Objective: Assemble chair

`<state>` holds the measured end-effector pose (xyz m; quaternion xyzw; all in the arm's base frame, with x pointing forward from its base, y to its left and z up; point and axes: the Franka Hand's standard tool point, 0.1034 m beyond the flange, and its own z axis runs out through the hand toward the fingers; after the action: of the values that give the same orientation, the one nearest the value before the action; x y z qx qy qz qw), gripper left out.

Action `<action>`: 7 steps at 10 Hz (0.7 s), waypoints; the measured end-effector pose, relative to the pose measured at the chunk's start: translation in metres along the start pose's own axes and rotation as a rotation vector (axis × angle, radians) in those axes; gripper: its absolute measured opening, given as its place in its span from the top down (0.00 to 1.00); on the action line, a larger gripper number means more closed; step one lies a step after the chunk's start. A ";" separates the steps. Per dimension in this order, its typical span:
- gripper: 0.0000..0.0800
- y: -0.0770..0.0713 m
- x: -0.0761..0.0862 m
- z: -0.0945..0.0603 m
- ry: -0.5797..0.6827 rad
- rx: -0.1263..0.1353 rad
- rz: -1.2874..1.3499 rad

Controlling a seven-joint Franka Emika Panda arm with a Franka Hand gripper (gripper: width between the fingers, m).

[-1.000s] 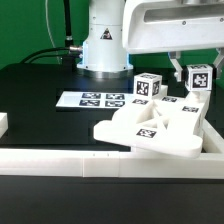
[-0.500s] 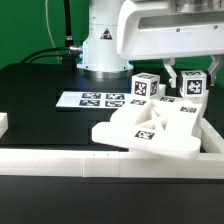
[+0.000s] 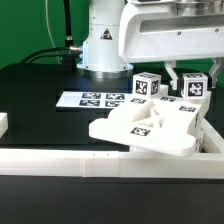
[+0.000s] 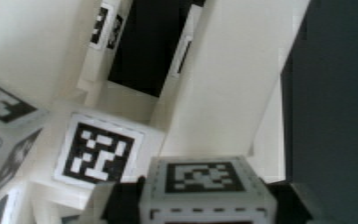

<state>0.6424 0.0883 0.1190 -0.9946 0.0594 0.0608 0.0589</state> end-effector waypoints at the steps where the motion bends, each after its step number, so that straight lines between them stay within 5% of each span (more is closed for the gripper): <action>1: 0.65 0.000 0.000 0.000 0.000 0.000 0.001; 2: 0.53 0.000 0.000 0.000 -0.001 0.000 0.001; 3: 0.31 0.001 0.000 0.001 -0.001 0.000 0.001; 4: 0.22 0.001 0.000 0.001 -0.001 0.000 0.001; 7: 0.19 0.001 0.000 0.001 -0.001 0.000 0.001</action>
Offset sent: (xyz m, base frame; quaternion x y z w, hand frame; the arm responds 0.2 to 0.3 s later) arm 0.0000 0.0000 0.0000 0.0000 0.0000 0.0000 1.0000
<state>0.6423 0.0876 0.1180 -0.9946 0.0599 0.0613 0.0587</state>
